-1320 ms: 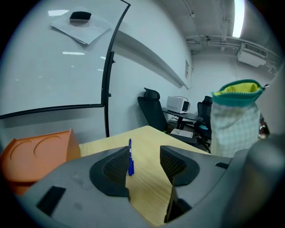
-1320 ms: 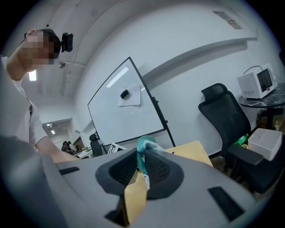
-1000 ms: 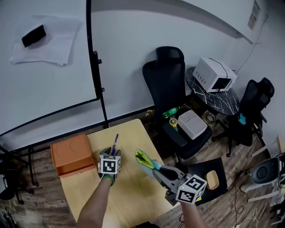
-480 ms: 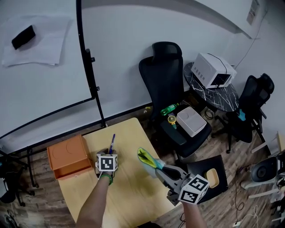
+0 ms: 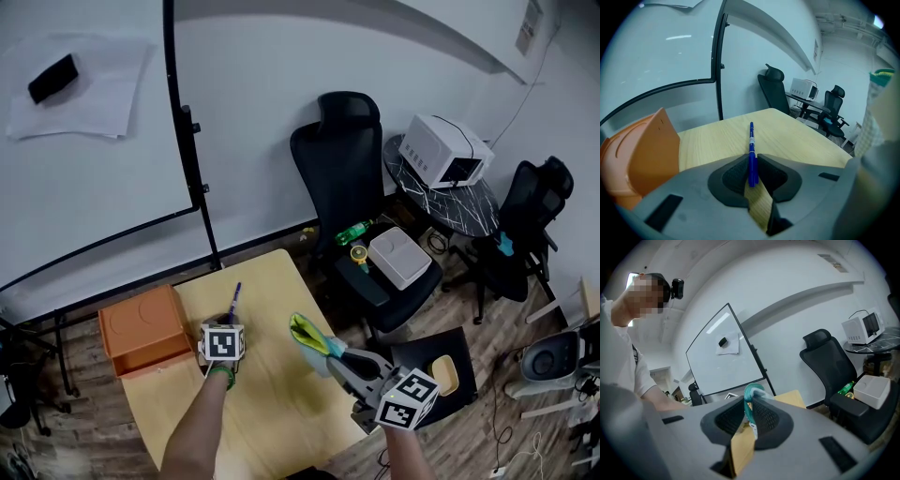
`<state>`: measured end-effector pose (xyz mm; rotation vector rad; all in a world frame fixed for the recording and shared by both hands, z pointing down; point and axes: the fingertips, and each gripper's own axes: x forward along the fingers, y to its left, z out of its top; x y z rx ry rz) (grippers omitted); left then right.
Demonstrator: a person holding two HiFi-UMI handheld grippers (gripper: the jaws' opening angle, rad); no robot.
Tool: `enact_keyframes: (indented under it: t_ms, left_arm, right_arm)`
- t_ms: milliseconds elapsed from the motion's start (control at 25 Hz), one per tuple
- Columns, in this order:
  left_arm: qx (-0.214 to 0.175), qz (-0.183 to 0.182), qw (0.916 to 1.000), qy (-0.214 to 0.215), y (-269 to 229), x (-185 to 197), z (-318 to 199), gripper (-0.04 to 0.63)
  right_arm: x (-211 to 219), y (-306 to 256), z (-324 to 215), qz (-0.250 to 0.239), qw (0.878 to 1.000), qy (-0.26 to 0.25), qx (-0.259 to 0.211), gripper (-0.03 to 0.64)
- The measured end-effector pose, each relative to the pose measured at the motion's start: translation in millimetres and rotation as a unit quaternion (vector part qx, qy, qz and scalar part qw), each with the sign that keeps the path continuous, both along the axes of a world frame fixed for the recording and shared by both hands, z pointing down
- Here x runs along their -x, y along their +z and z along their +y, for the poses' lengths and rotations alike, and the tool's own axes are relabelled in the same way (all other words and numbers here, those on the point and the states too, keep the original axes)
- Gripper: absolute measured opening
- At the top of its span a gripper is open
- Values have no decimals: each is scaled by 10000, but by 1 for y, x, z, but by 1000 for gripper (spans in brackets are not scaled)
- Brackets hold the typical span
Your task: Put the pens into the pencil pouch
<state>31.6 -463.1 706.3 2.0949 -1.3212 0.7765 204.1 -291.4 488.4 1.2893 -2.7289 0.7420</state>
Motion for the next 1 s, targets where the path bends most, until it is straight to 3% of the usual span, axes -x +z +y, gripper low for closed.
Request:
enact_keyframes:
  t_ms: [400, 560, 760, 1000]
  left_arm:
    - [-764, 307, 9944, 662, -80, -8, 32, 58]
    - [-1092, 479, 9887, 904, -118, 0, 60, 58]
    - [-1441, 434, 9785, 1413, -164, 6, 101, 58]
    - [-1583, 500, 9695, 1801, -200, 22, 154, 58]
  right_arm:
    - [3, 5, 6, 32, 10000, 26, -36, 49]
    - [15, 8, 12, 102, 9999, -68, -65, 49]
    - [27, 3, 19, 183, 9996, -164, -145, 49]
    - [50, 0, 32, 231, 9988, -372, -232, 49]
